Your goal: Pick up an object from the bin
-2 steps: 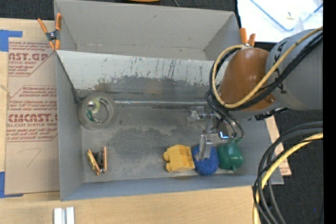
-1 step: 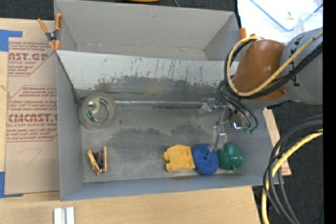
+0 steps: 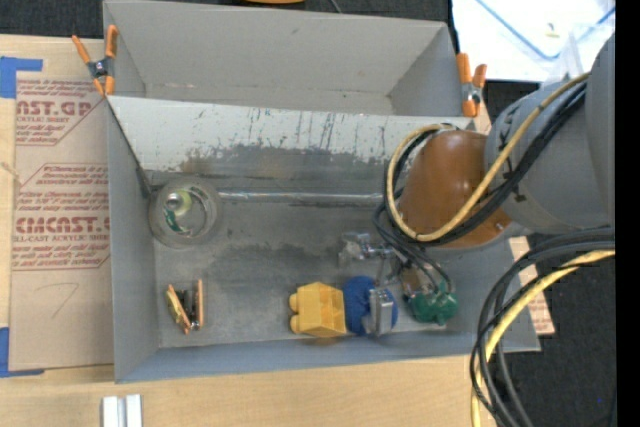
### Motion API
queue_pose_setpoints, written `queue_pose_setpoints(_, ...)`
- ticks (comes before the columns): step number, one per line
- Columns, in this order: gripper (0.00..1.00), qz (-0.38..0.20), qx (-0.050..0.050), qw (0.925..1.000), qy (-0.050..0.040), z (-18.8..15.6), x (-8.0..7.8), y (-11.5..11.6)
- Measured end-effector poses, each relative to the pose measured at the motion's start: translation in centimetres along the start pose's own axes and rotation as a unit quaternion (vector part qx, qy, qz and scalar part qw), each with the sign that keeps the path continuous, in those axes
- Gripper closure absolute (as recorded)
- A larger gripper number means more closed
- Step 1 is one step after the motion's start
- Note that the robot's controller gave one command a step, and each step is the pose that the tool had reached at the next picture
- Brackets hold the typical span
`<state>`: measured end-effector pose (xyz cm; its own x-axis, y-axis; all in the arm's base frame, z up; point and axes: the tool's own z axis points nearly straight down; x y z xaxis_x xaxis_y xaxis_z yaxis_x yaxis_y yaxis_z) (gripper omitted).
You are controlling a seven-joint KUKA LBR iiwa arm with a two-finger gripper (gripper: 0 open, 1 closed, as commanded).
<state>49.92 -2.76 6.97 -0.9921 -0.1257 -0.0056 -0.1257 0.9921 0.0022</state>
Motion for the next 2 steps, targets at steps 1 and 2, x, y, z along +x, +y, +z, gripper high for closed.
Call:
queue_pose_setpoints(1, 1.00, -0.129, 0.005, 0.9916, -0.0111, -1.70, -4.29, -5.74)
queue_pose_setpoints(2, 1.00, -0.129, 0.005, 0.9916, -0.0113, -1.71, -4.30, -5.74)
